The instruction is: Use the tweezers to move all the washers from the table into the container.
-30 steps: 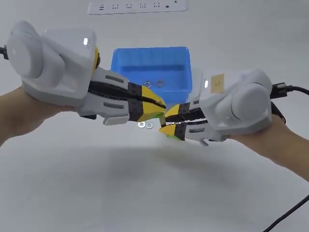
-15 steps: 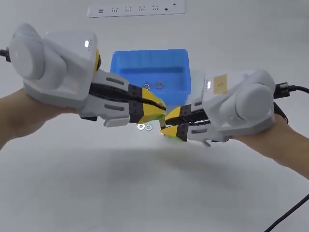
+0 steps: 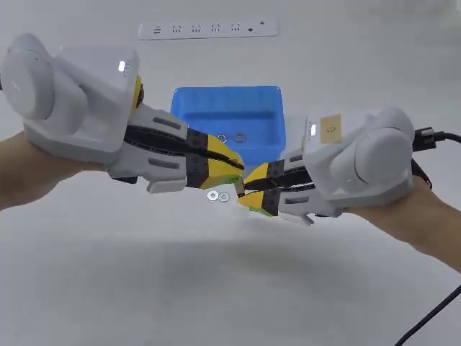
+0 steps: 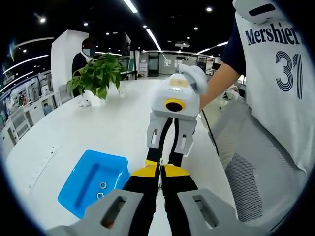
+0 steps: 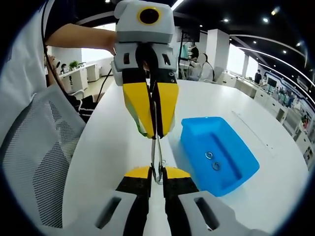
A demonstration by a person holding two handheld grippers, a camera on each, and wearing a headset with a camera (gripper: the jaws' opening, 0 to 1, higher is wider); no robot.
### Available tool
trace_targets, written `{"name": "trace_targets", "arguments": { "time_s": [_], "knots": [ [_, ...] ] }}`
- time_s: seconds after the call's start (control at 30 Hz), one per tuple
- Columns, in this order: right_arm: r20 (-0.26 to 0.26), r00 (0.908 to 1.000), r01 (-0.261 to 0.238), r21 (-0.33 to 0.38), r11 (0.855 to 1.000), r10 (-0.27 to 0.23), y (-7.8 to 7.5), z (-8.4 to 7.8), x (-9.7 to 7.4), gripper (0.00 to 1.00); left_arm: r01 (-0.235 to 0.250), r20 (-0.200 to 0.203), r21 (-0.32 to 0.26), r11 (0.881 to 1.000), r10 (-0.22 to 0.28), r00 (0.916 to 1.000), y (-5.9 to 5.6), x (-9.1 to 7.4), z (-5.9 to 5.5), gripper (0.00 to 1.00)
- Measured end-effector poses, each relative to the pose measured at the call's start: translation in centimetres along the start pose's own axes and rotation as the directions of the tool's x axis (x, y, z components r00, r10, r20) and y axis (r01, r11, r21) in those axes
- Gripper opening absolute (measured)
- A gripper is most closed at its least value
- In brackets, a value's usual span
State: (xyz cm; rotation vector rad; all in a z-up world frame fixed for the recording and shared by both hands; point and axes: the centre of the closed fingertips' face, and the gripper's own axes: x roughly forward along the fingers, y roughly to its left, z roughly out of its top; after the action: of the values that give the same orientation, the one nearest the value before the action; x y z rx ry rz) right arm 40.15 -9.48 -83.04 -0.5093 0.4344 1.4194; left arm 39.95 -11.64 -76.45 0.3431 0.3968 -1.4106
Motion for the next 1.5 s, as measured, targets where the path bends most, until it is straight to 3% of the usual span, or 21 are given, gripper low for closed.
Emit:
{"name": "trace_targets", "arguments": {
  "time_s": [0.17, 0.47, 0.8, 1.27, 1.5],
  "knots": [
    [0.024, 0.9996, 0.015, -0.013, 1.0, -0.015, 0.0, 1.4, -0.7, 0.1, -0.014, 0.005, 0.032, 0.999, 0.014, 0.9999, -0.1, -1.1, 1.1, 0.06],
    [0.036, 0.9987, 0.04, -0.098, 0.994, -0.037, -0.9, 4.0, -1.9, 0.1, -0.033, 0.011, 0.094, 0.995, 0.032, 0.9994, 0.0, -2.7, 3.3, 0.06],
    [0.067, 0.9953, 0.078, -0.139, 0.987, -0.069, -3.3, 6.3, -2.1, 0.1, -0.054, 0.008, 0.155, 0.986, 0.053, 0.9985, 1.7, -4.1, 5.4, 0.06],
    [0.076, 0.9915, 0.116, -0.143, 0.983, -0.106, -6.6, 6.4, -2.0, 0.1, -0.047, 0.001, 0.186, 0.981, 0.048, 0.9989, 5.1, -3.5, 5.6, 0.06],
    [0.063, 0.9913, 0.123, -0.13, 0.984, -0.116, -9.1, 5.3, -0.6, 0.1, -0.052, -0.005, 0.17, 0.984, 0.053, 0.9986, 7.4, -3.0, 4.5, 0.06]
  ]
}}
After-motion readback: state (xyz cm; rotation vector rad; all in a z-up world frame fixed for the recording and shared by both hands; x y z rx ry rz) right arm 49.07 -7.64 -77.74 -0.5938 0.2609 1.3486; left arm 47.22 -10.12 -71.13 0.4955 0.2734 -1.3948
